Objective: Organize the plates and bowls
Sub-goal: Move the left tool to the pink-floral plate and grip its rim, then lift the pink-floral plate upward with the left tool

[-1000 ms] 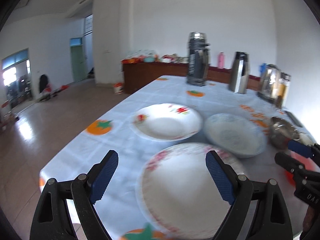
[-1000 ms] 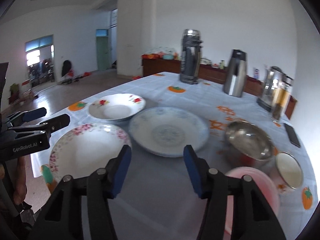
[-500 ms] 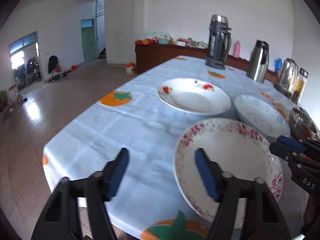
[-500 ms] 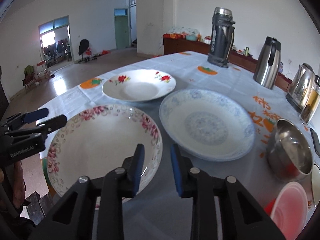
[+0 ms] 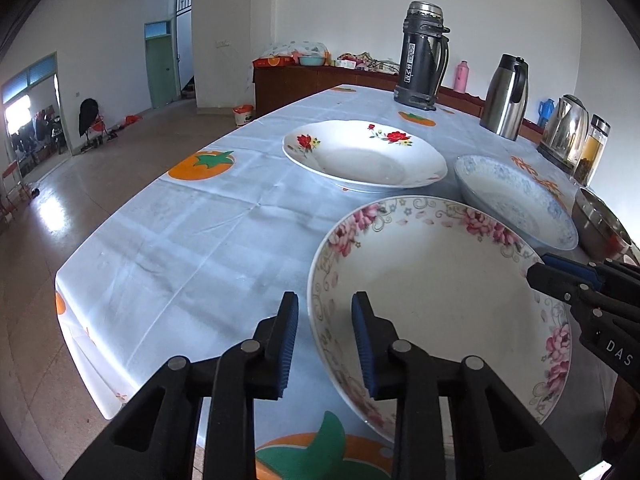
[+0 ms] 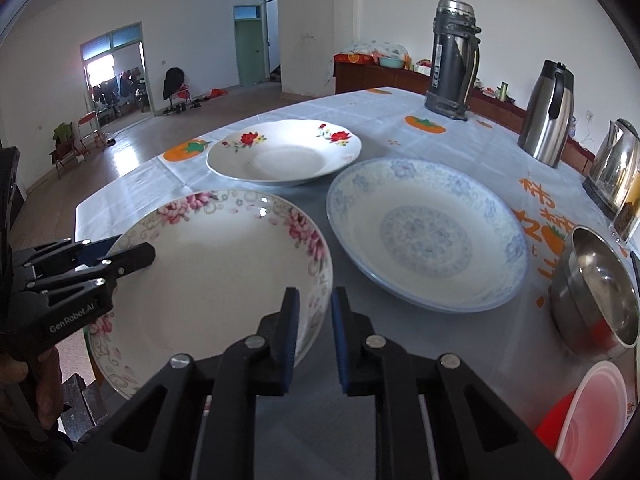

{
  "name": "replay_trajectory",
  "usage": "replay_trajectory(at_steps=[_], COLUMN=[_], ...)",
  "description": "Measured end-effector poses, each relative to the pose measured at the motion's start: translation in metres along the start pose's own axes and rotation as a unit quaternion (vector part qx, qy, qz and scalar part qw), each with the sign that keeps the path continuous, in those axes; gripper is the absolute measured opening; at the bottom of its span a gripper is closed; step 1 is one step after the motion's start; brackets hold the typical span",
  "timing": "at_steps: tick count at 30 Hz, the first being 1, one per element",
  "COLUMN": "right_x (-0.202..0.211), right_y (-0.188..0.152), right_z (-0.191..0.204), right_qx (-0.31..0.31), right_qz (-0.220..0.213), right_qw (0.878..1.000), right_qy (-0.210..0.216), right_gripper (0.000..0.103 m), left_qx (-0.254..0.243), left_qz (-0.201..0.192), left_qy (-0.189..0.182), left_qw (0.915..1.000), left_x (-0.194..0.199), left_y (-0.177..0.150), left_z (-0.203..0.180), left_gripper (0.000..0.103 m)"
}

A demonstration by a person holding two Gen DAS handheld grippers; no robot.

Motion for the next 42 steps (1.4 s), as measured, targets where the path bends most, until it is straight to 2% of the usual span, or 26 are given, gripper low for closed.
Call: replay_trajectory(at_steps=[6, 15, 18, 32, 42], right_x=[-0.008, -0.006, -0.005, 0.007, 0.005], right_y=[0.0, -0.001, -0.001, 0.0, 0.012], right_z=[-0.004, -0.002, -0.002, 0.002, 0.003], right_qx=[-0.008, -0.003, -0.003, 0.006, 0.016], right_qz=[0.017, 0.014, 0.012, -0.026, -0.046], right_qw=[1.0, 1.0, 1.0, 1.0, 0.999], right_qy=[0.015, 0.004, 0.002, -0.012, -0.003], right_gripper=[0.016, 0.014, 0.014, 0.011, 0.011], left_qx=[-0.004, -0.017, -0.008, 0.001, 0.016], left_qz=[-0.008, -0.024, -0.025, -0.05, -0.061], left_qy=[0.004, 0.021, 0.019, 0.028, 0.041], left_qw=[1.0, 0.9993, 0.9995, 0.9984, 0.9972], left_x=[-0.001, -0.002, -0.002, 0.007, 0.009], left_y=[0.0, -0.001, 0.0, 0.009, 0.017], left_z=[-0.004, -0.008, -0.005, -0.006, -0.001], left_gripper=[0.024, 0.024, 0.021, 0.019, 0.019])
Point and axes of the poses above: each gripper's, at about its wrist camera, not at the fingertips, and x roughly against the way its jaws point, z to its left, y to its top, the point moved 2 cm from there along -x, roughly the way its jaws point, and after that the axes turned 5 degrees about -x, right-handed, at the moved point
